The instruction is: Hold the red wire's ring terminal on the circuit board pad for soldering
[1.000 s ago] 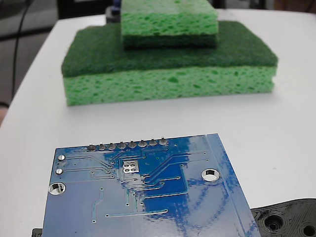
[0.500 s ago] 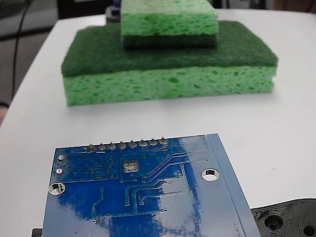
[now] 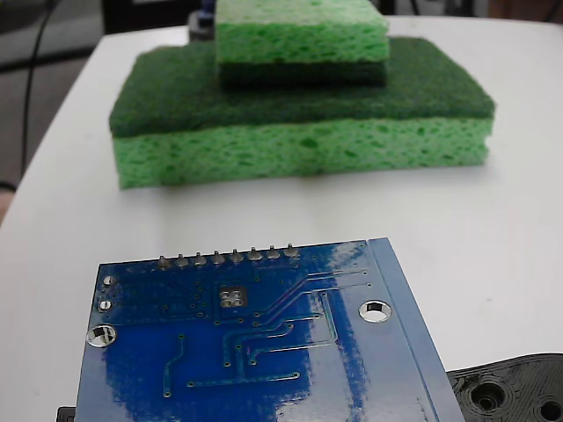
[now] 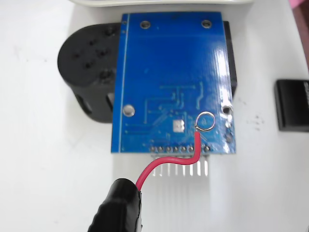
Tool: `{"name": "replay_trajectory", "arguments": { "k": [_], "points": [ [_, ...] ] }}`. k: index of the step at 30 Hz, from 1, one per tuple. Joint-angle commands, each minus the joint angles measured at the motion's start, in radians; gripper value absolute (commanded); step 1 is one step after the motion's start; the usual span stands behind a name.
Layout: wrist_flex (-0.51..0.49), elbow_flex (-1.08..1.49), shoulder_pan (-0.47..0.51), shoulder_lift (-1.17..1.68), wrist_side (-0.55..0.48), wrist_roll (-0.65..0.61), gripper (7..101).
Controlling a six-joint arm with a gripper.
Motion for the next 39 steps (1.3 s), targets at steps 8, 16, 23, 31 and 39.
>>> {"name": "replay_trajectory", "arguments": {
  "k": [8,16,23,31,39],
  "points": [
    [0.031,-0.127,0.048,-0.192,-0.149,-0.081,100.3],
    [0.112,-0.199,0.103,-0.249,-0.281,-0.209,100.3],
    [0.11,-0.229,0.127,-0.304,-0.302,-0.268,100.3],
    [0.155,-0.298,0.167,-0.387,-0.354,-0.351,100.3],
    [0.19,-0.379,0.181,-0.474,-0.388,-0.408,100.3]
  ]
}}
